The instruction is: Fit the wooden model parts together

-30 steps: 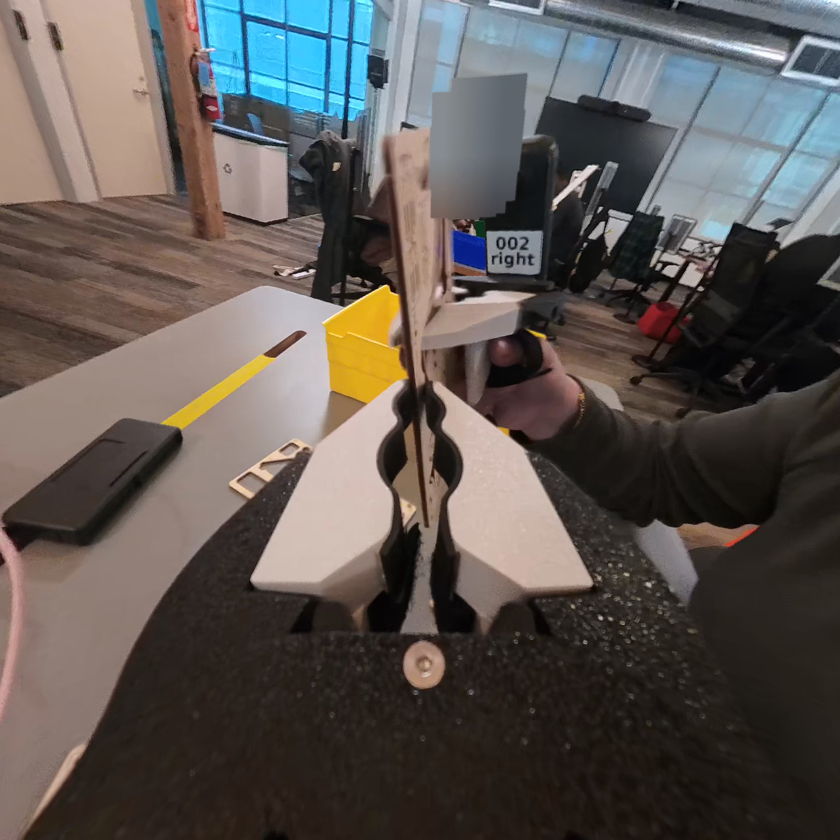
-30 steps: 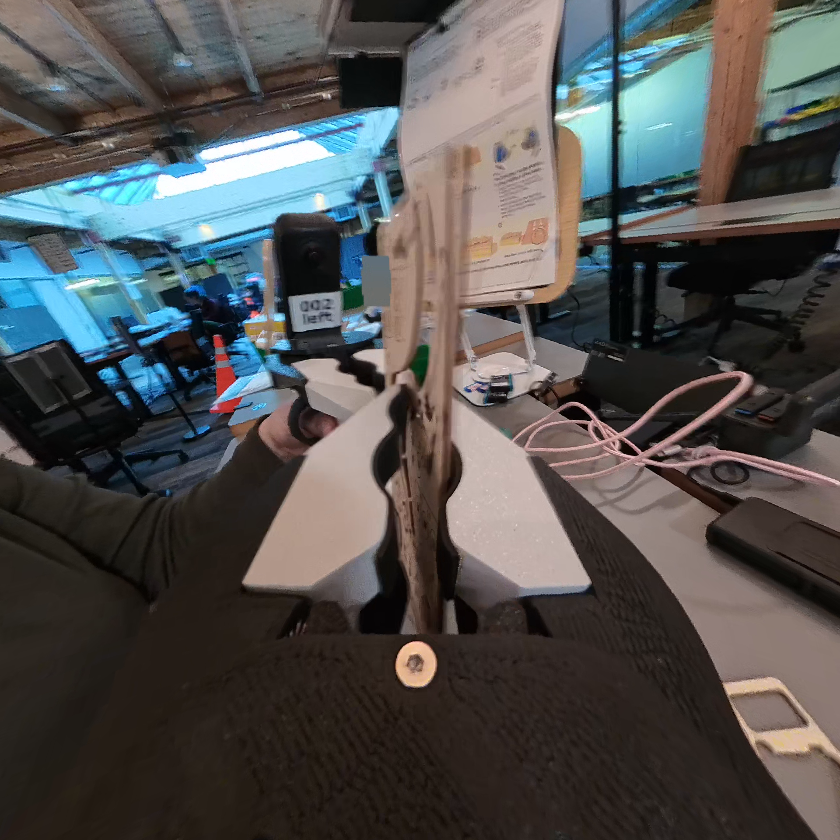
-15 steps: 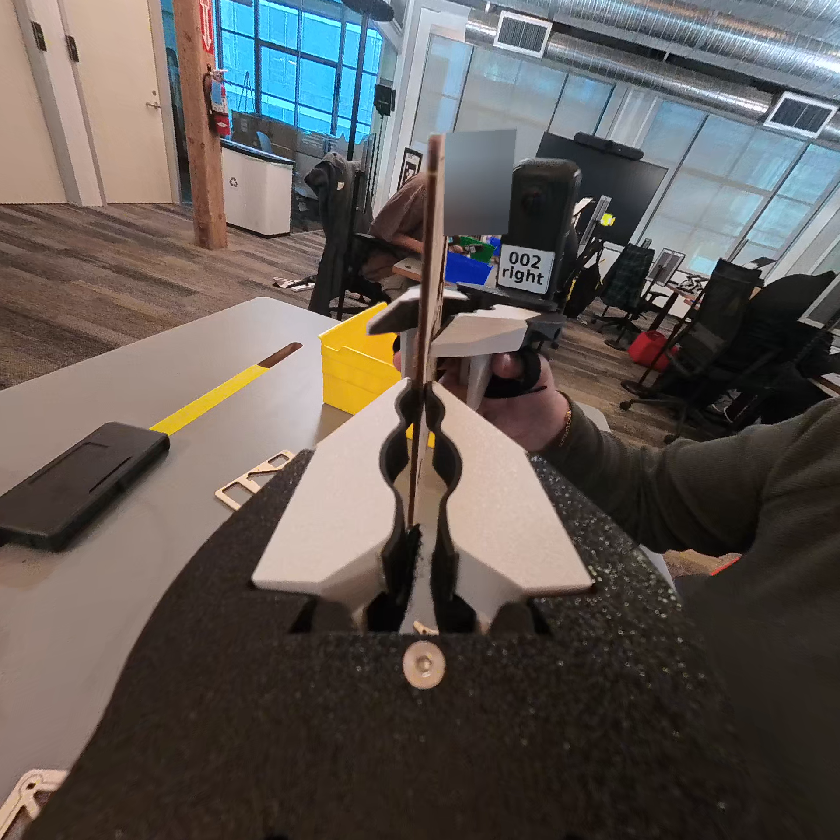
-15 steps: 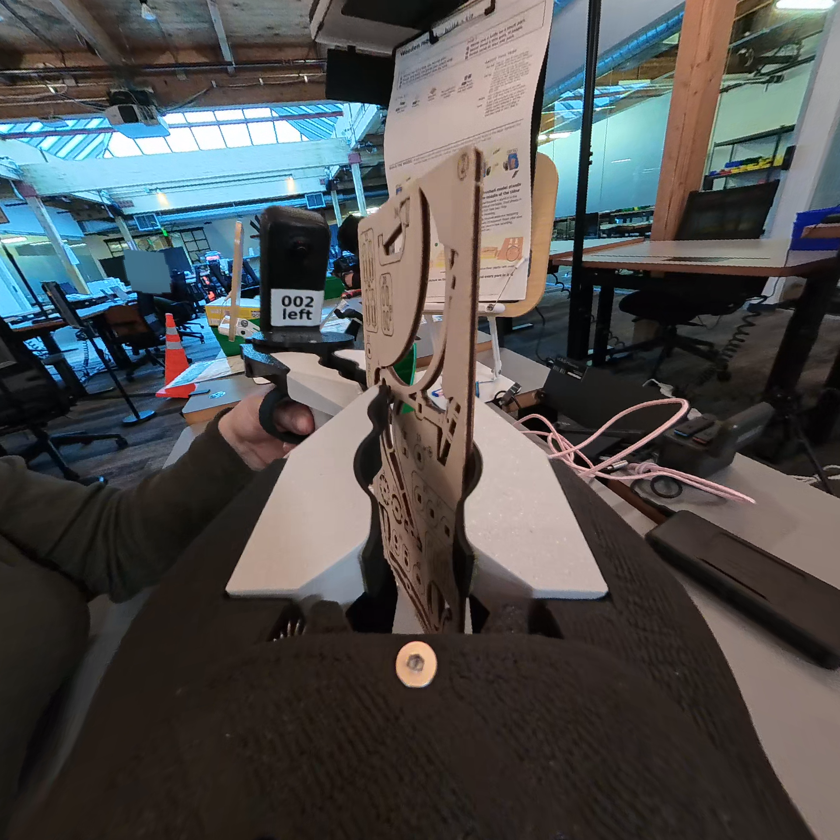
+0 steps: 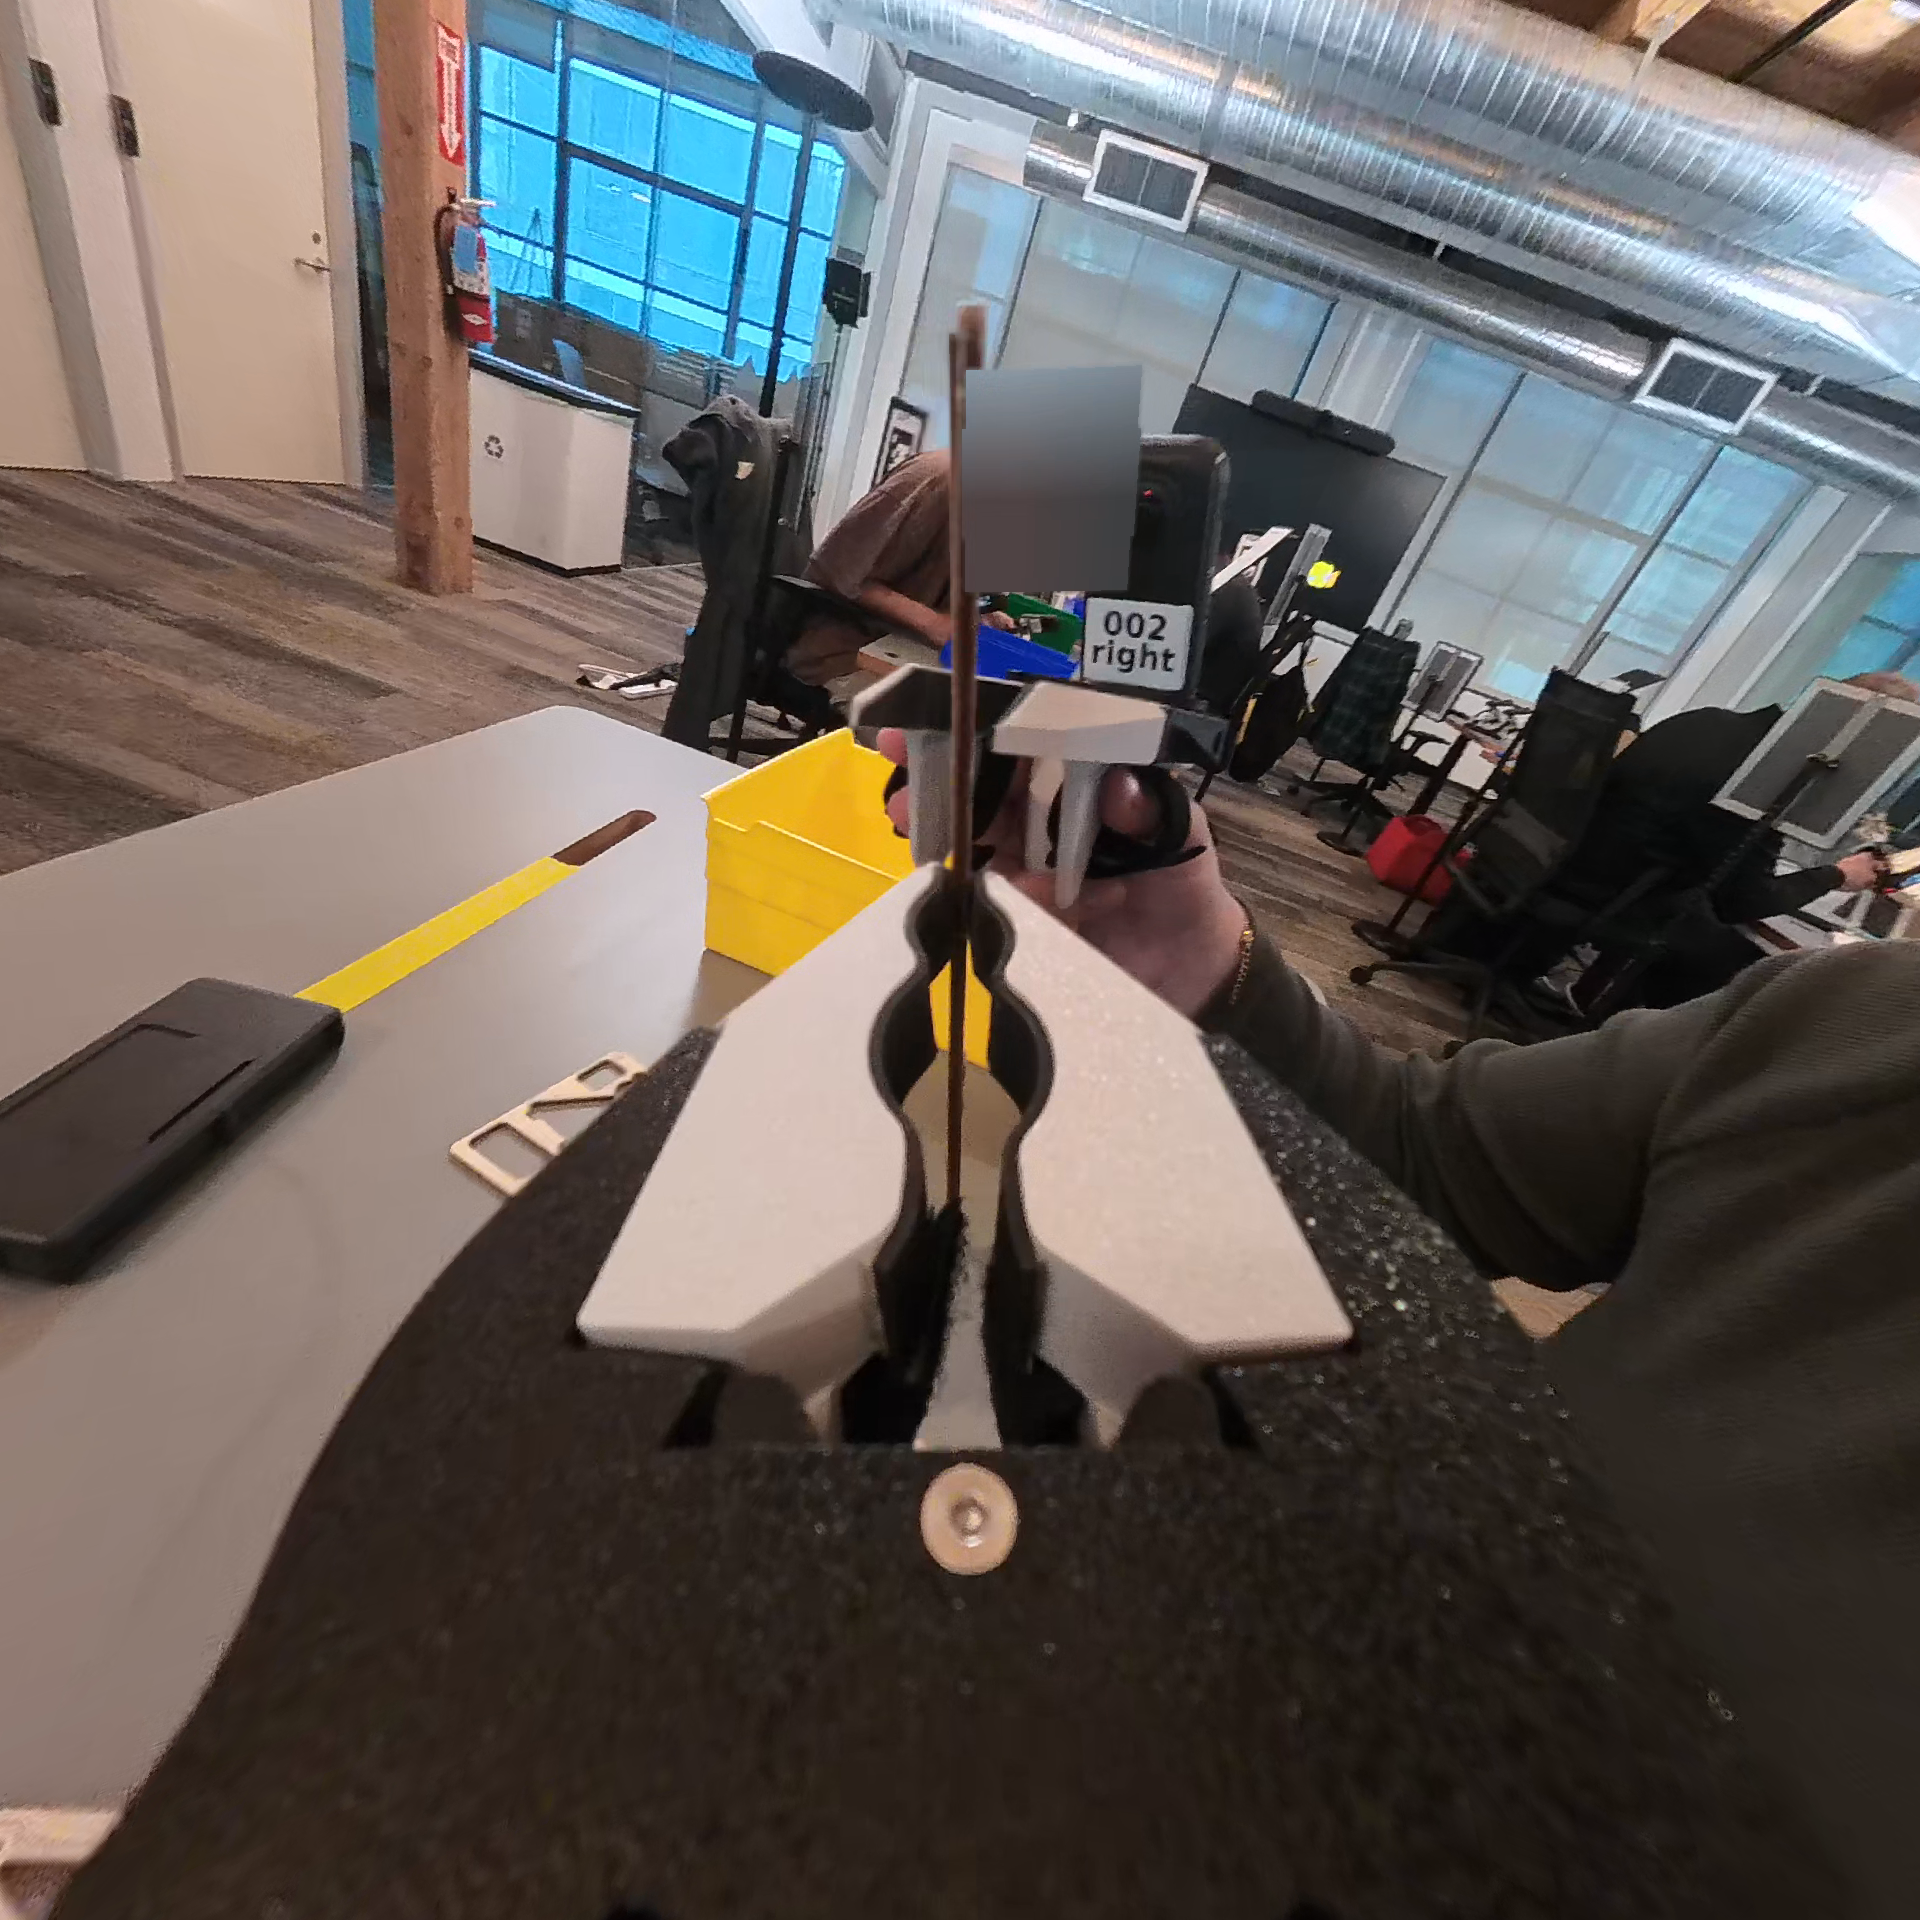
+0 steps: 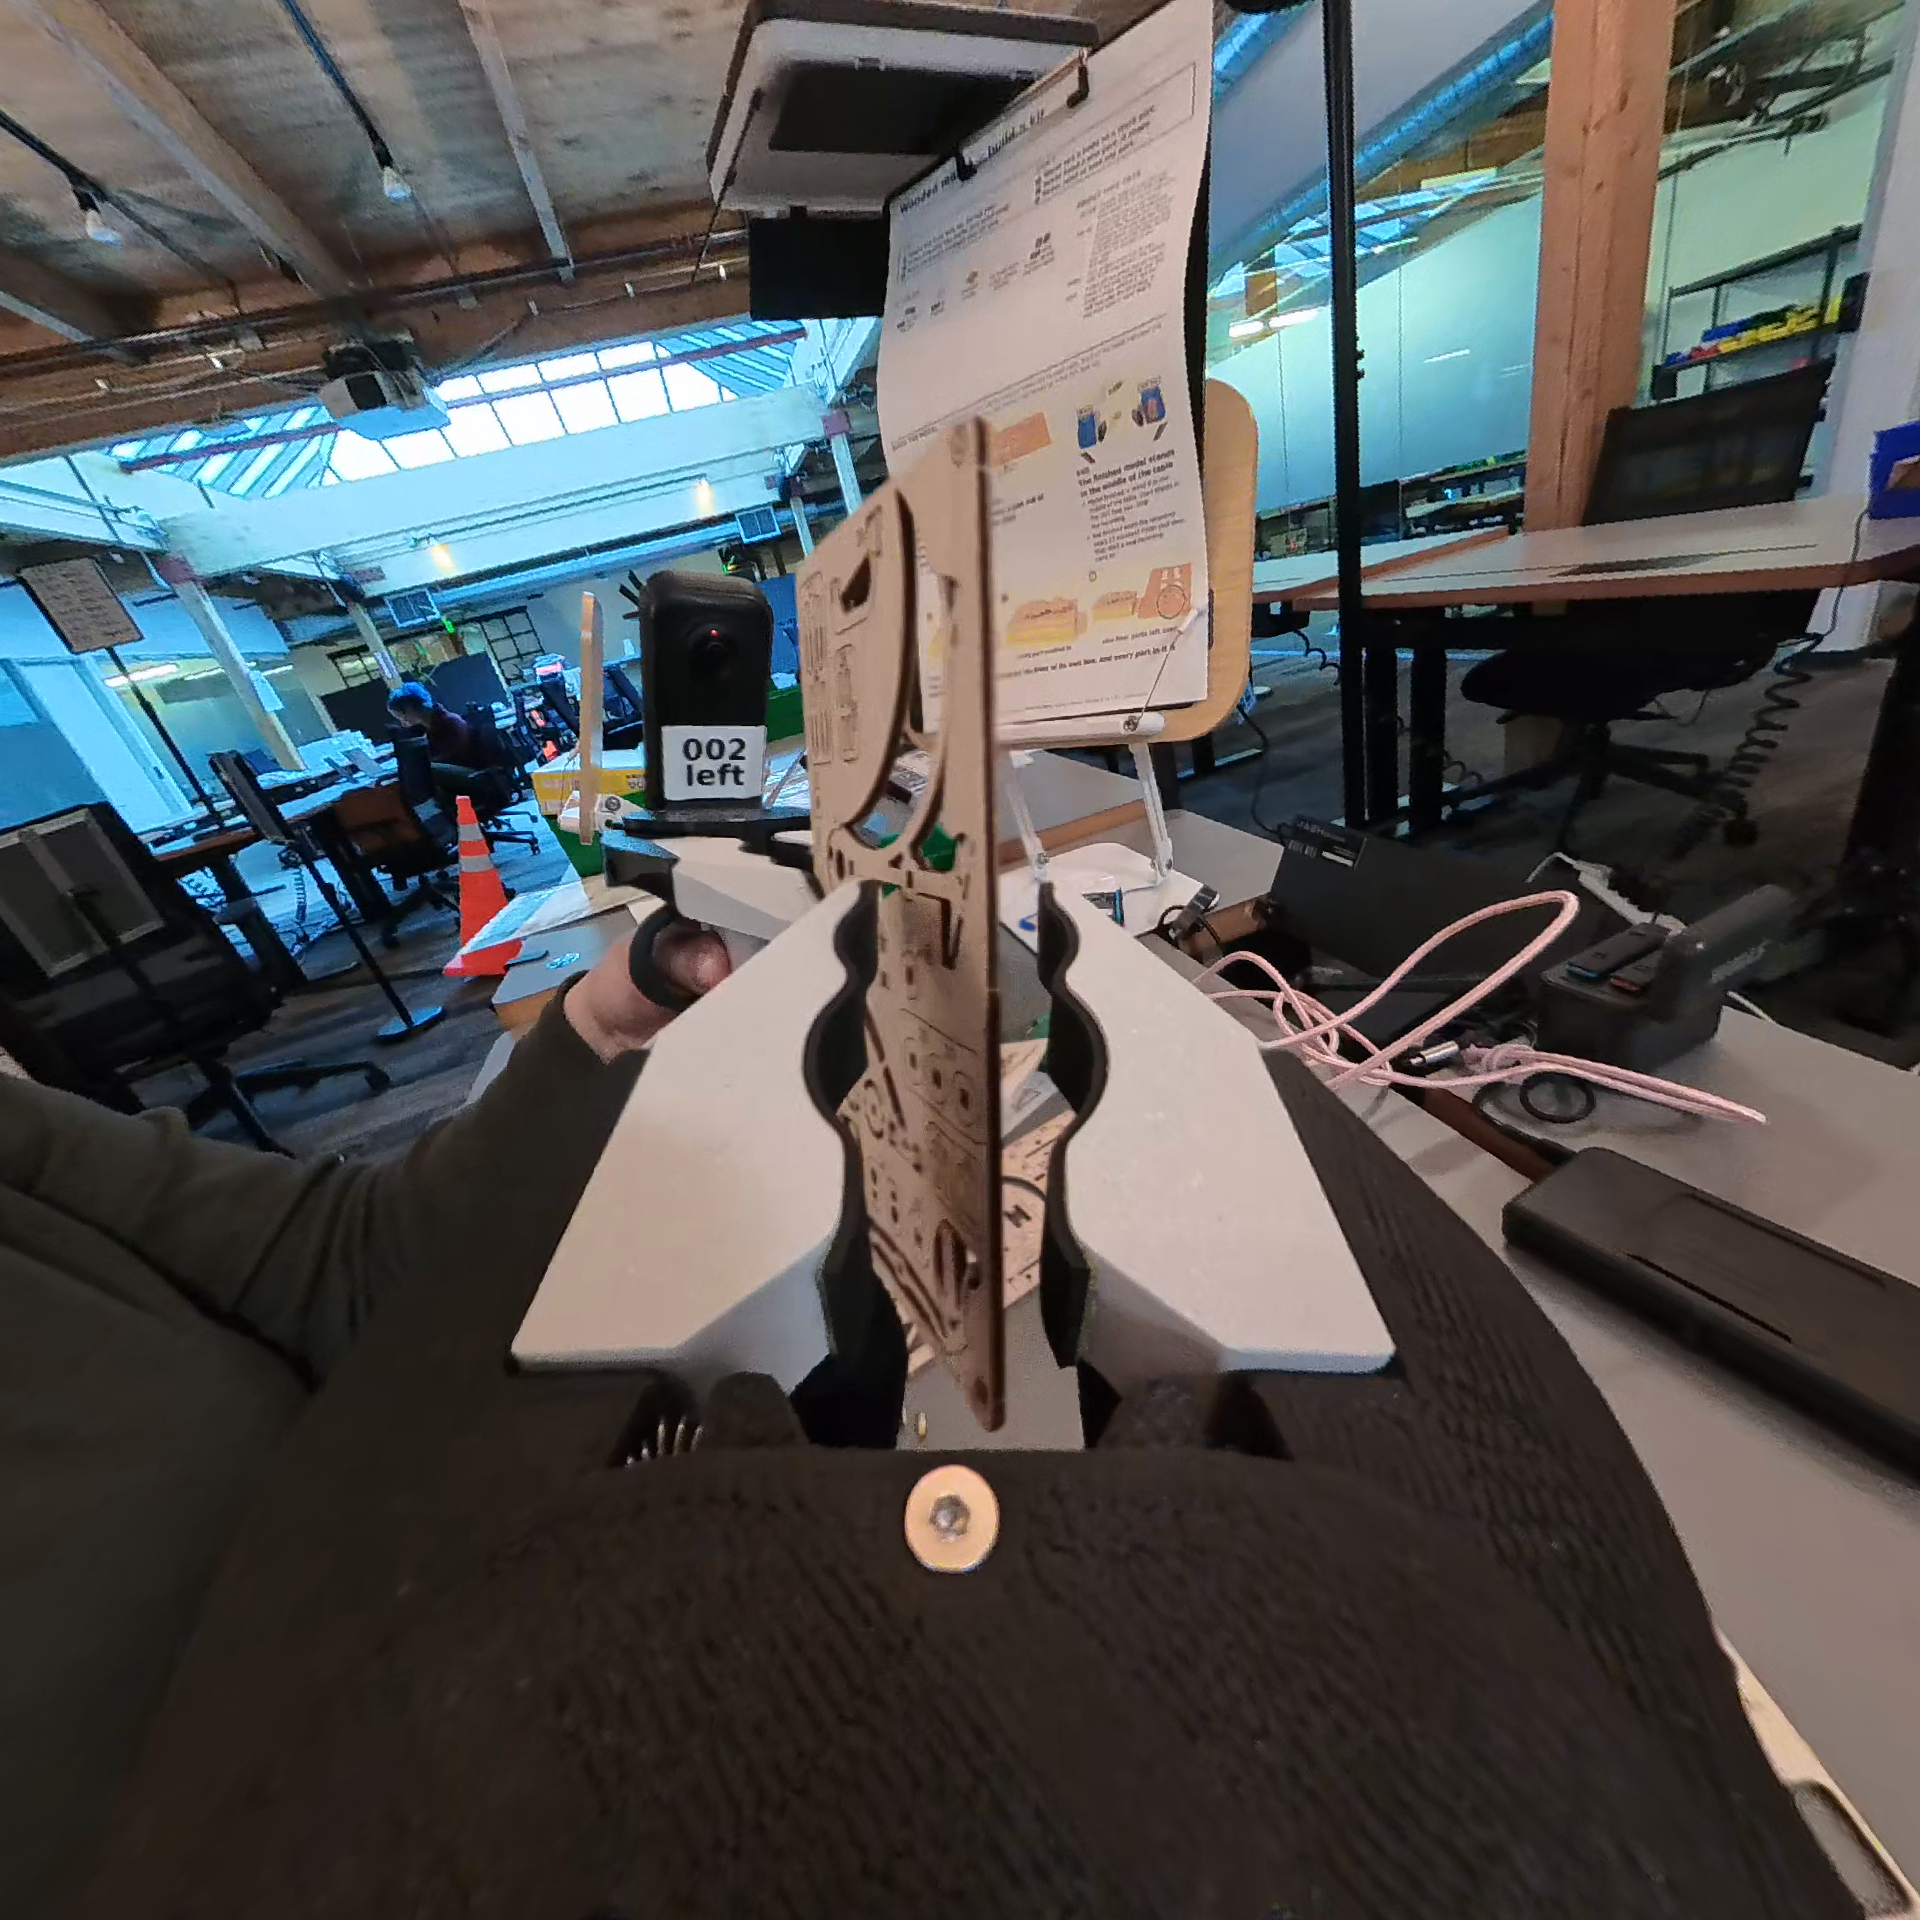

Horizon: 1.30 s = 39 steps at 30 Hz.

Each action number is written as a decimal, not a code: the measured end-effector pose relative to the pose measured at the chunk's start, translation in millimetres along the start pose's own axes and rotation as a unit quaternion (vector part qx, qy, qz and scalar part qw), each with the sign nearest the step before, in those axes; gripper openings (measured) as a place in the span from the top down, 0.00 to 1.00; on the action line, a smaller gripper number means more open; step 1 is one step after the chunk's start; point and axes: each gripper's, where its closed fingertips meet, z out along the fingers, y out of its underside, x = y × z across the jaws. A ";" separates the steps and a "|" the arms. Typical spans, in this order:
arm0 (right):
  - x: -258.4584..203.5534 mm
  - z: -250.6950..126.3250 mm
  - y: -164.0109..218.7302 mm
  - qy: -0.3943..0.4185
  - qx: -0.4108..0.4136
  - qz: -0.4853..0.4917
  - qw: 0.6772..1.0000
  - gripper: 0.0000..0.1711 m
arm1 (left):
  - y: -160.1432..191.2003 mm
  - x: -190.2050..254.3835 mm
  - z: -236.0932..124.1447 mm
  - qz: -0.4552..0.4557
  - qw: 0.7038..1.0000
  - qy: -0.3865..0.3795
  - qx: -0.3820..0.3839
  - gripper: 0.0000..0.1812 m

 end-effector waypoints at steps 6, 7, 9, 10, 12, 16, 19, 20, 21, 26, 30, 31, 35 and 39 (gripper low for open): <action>-5.6 -1.8 -3.4 -0.023 0.011 0.015 1.000 0.94 | 1.9 1.8 1.8 -0.007 1.000 0.013 0.000 1.00; -7.0 -2.3 -3.6 -0.028 0.010 0.016 0.999 0.94 | 1.9 2.6 1.7 -0.006 1.000 0.016 0.000 1.00; -7.1 -2.8 -3.3 -0.025 0.006 0.010 1.000 0.95 | 2.2 3.1 2.0 0.005 1.000 0.014 -0.002 1.00; -6.5 -2.8 -3.0 -0.017 0.004 0.003 1.000 0.95 | 2.5 2.9 2.2 0.014 1.000 0.009 -0.004 1.00; -6.5 -2.1 -2.8 -0.003 0.000 -0.009 1.000 0.95 | 2.3 3.4 1.3 0.037 0.999 -0.001 -0.009 1.00; -7.1 0.2 -4.3 0.035 -0.002 -0.038 0.999 0.94 | 0.2 4.0 -1.5 0.077 0.997 -0.023 -0.017 1.00; -8.8 0.4 -6.9 0.059 -0.001 -0.057 0.997 0.93 | -1.7 5.2 -2.3 0.090 0.995 -0.028 -0.015 1.00; -9.3 0.3 -7.4 0.066 -0.002 -0.064 0.996 0.93 | -2.0 5.5 -2.3 0.093 0.995 -0.028 -0.014 1.00; -9.6 0.3 -7.8 0.071 -0.003 -0.068 0.995 0.93 | -2.1 5.5 -2.4 0.096 0.995 -0.029 -0.014 0.97; -13.0 1.0 -10.1 0.070 0.004 -0.078 0.994 0.93 | -2.8 4.9 -3.0 0.094 0.995 -0.025 -0.009 1.00; -18.0 2.3 -13.7 0.034 0.021 -0.058 0.997 0.91 | -11.6 8.5 -4.8 0.042 0.999 0.003 0.026 1.00; -17.1 2.8 -10.7 0.024 0.014 -0.044 0.999 0.84 | -12.2 7.4 -4.0 0.036 0.999 0.001 0.030 1.00; -15.1 5.2 8.1 -0.013 -0.042 0.000 0.999 0.76 | -16.3 0.6 -5.1 0.013 0.998 -0.007 0.054 1.00; -14.8 11.6 22.3 -0.017 -0.071 -0.012 0.997 0.88 | -22.4 1.1 -11.0 -0.004 0.998 0.006 0.070 1.00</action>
